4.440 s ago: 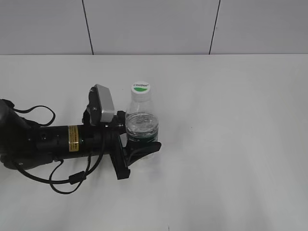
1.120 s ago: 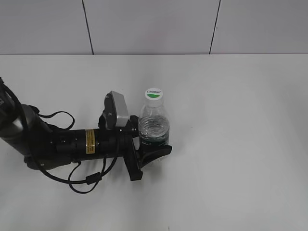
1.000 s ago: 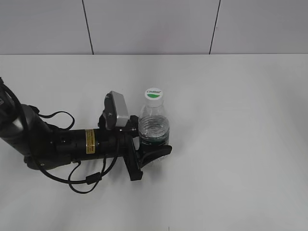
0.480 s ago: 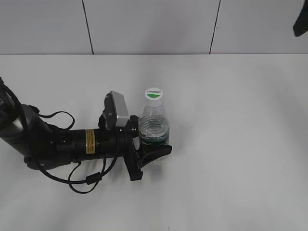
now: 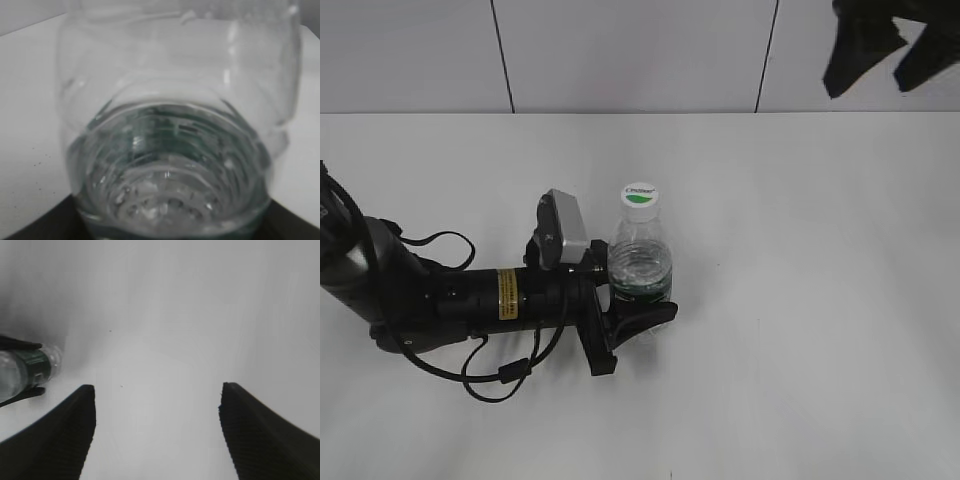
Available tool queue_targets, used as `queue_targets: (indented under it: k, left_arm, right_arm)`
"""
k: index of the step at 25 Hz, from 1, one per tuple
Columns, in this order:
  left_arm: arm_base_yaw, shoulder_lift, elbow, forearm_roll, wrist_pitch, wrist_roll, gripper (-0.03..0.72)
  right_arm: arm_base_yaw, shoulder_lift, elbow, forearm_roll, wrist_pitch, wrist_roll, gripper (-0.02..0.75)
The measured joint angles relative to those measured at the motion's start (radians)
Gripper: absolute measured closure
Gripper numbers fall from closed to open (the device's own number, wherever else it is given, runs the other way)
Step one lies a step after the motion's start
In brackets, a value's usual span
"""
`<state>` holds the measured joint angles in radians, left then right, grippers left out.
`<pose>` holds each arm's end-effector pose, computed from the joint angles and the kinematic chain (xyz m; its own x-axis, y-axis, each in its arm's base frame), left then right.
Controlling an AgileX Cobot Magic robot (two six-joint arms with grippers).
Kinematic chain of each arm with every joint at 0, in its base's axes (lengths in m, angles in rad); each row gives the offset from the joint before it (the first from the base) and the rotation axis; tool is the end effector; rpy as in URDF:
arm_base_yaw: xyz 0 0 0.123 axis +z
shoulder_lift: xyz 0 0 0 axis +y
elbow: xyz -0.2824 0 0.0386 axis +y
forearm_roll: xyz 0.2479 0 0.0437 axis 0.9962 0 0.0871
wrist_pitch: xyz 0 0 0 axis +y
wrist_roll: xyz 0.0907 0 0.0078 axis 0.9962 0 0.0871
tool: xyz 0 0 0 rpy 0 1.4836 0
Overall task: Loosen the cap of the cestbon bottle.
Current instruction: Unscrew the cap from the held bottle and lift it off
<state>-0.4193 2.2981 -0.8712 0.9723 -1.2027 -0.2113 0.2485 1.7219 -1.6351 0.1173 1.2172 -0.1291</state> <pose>0.2906 -0.2063 0.0482 -0.0692 0.2197 -0.9731 0.9710 0.2386 -0.0152 0.3493 0.0989 0.3336 -0.8800 -0.3138 -0.3565 -0.3606 0.9300 0.0717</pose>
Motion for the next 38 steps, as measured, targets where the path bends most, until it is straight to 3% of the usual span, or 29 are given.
queue_targets:
  k: [7,11,20,26,38]
  left_arm:
    - [0.000,0.000,0.000,0.000,0.000,0.000,0.276]
    - [0.000,0.000,0.000,0.000,0.000,0.000,0.276]
    - [0.000,0.000,0.000,-0.001,0.000,0.000,0.276]
    - [0.000,0.000,0.000,-0.001,0.000,0.000,0.276]
    - [0.000,0.000,0.000,-0.001,0.000,0.000,0.276]
  right_arm:
    - [0.210,0.004,-0.051,-0.002,0.000,0.013,0.154]
    - [0.282,0.040,-0.059,-0.003,0.001,0.046,0.154]
    - [0.366,0.096,-0.060,0.016,0.001,0.129,0.154]
    - [0.375,0.097,-0.064,0.102,0.002,0.260,0.154]
    - [0.439,0.151,-0.098,0.110,0.004,0.333,0.154]
